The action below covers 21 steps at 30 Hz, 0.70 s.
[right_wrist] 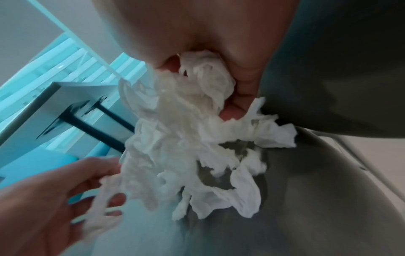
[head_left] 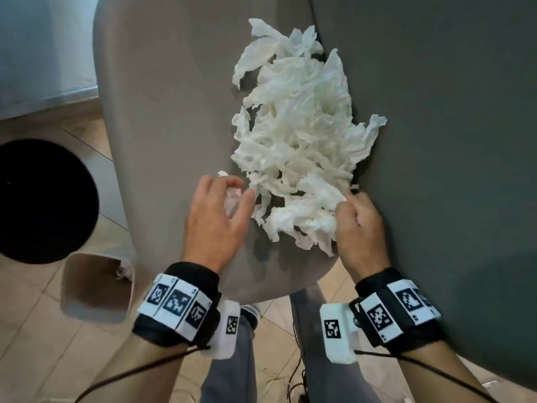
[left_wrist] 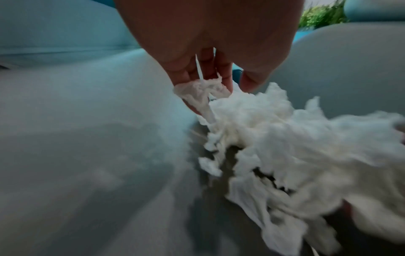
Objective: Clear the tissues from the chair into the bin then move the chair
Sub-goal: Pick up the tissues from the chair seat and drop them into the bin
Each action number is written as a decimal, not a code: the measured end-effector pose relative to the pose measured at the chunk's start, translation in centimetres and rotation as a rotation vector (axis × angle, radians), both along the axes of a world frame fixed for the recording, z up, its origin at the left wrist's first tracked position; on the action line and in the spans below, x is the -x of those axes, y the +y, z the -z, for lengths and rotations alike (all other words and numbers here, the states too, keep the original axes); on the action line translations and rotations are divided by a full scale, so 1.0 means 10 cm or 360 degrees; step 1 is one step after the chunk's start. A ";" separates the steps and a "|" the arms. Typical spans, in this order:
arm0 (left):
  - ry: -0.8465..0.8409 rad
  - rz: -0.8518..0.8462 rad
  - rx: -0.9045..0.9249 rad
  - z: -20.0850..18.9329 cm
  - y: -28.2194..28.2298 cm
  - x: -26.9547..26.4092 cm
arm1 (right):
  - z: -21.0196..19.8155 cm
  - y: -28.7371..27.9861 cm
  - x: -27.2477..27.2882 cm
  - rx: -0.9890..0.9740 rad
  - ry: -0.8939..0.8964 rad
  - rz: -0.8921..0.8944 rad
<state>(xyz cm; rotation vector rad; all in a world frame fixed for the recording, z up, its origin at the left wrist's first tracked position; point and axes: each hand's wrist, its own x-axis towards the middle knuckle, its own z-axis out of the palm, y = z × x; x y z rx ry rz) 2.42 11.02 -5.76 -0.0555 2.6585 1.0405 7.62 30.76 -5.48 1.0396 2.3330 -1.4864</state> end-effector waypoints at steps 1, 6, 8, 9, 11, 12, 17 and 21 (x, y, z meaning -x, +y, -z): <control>-0.0092 0.0069 -0.0007 0.00 0.11 -0.06 | 0.00 0.02 -0.01 0.0016 -0.0043 0.0028; -0.0278 0.0416 0.0236 0.30 0.52 -0.23 | 0.11 0.08 0.02 0.0011 -0.0160 -0.0008; -0.0263 0.0440 0.0383 0.43 0.56 -0.22 | 0.17 0.10 0.04 -0.0031 -0.0124 -0.0028; -0.0238 0.0460 0.0437 0.46 0.56 -0.21 | 0.19 0.11 0.05 -0.0057 -0.0095 -0.0038; -0.0208 0.0476 0.0454 0.48 0.52 -0.16 | 0.22 0.12 0.09 -0.0109 -0.0052 -0.0019; -0.0215 0.0458 0.0422 0.47 0.50 -0.13 | 0.23 0.14 0.10 -0.0122 -0.0039 0.0010; -0.0126 0.0225 0.0201 0.27 0.30 -0.03 | 0.24 0.14 0.16 -0.0065 0.0007 0.0222; 0.0020 -0.0043 0.0158 0.16 0.08 0.00 | 0.26 0.08 0.15 0.0009 -0.0036 0.0151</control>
